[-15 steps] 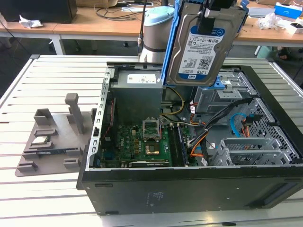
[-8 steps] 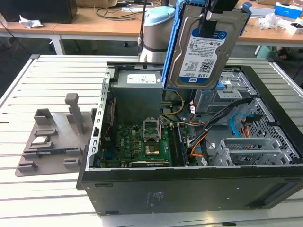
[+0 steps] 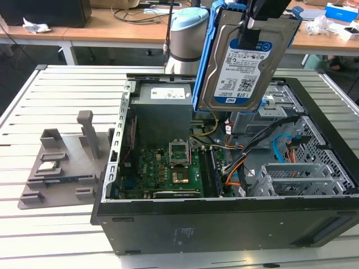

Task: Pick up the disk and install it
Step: 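Pick up the disk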

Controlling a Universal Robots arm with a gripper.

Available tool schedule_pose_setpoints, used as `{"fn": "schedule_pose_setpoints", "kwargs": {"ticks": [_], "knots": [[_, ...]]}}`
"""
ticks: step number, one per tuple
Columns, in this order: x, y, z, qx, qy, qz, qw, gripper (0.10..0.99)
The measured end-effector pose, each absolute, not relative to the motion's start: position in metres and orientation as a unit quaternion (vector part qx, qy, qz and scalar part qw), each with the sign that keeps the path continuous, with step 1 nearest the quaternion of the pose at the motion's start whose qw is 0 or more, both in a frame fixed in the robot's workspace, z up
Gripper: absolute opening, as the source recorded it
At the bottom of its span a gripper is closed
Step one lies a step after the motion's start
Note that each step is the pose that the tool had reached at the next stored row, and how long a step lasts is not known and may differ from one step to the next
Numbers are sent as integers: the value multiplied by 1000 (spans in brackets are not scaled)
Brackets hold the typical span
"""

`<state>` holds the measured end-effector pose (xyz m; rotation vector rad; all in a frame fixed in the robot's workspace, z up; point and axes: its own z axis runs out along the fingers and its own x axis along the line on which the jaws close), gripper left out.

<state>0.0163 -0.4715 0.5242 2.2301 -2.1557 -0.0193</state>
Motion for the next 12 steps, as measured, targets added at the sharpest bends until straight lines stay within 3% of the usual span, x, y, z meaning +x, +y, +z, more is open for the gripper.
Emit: {"fn": "schedule_pose_setpoints", "kwargs": {"ticks": [12], "knots": [[16, -488, 524, 719, -695, -6, 21, 365]]}}
